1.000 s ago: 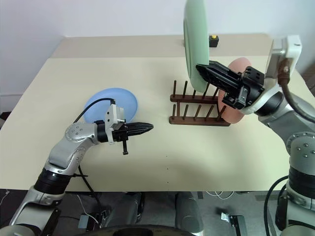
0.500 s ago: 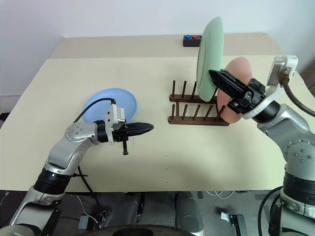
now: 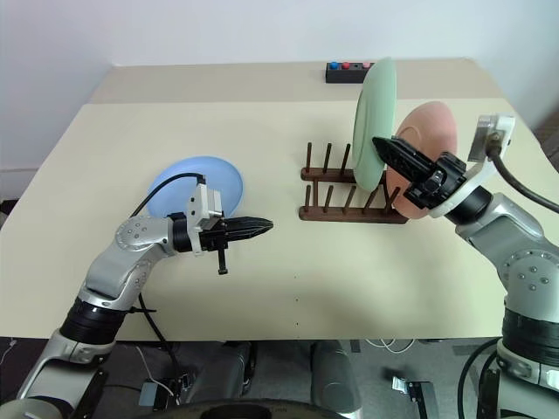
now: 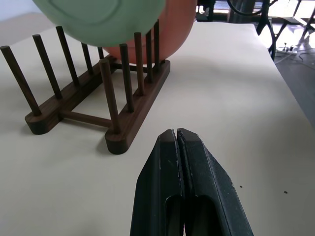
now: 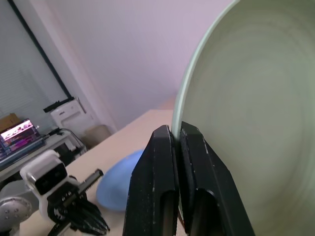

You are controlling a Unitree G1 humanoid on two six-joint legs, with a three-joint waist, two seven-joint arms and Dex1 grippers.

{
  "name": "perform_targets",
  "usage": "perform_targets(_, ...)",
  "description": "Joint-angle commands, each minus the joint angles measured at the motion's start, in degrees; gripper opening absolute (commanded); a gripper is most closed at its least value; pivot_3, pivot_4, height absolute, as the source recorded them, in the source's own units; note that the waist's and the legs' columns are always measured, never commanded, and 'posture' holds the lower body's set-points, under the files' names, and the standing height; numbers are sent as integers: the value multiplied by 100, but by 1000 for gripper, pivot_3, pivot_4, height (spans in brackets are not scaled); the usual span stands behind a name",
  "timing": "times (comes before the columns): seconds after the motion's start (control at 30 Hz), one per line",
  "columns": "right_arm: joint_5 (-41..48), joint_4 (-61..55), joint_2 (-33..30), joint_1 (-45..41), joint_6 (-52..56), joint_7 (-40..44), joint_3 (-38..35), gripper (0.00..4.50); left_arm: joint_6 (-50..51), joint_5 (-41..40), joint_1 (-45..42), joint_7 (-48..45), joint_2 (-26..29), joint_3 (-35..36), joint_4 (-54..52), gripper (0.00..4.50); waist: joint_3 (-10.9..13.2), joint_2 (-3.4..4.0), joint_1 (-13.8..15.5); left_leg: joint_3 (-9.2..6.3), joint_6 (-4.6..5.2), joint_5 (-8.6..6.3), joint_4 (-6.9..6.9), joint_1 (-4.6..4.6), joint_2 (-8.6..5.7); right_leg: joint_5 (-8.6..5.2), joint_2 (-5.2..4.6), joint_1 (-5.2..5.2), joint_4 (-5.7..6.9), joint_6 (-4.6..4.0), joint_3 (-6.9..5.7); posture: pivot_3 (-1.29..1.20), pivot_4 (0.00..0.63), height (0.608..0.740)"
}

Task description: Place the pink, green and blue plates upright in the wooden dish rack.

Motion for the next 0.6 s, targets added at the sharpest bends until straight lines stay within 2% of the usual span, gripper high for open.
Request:
perform_targets(0.03,28,-82,20,8,15,81,-177,37,-36,-58,-74,-8,37,82,-220,0,0,0,-1,0,0,0,-1,0,0,0,0,0,0,0,0,0,150,740)
perform_targets(0.37,-37,5,46,112,51,97,-203,37,-33,-51,-74,2,31,71,-228,0,0,0,0,0,0,0,-1,0,0,0,0,0,0,0,0,0,150,740)
perform_targets(0.5,-48,6,61,114,67,87,-222,1277,-32,-49,-70,8,31,70,-229,0,0,0,-1,0,0,0,-1,0,0,0,0,0,0,0,0,0,150,740)
perform_targets(0.6,-95,7,68,120,53,74,-237,2711,-35,-47,-65,9,31,70,-225,0,0,0,-1,0,0,0,-1,0,0,0,0,-1,0,0,0,0,150,740)
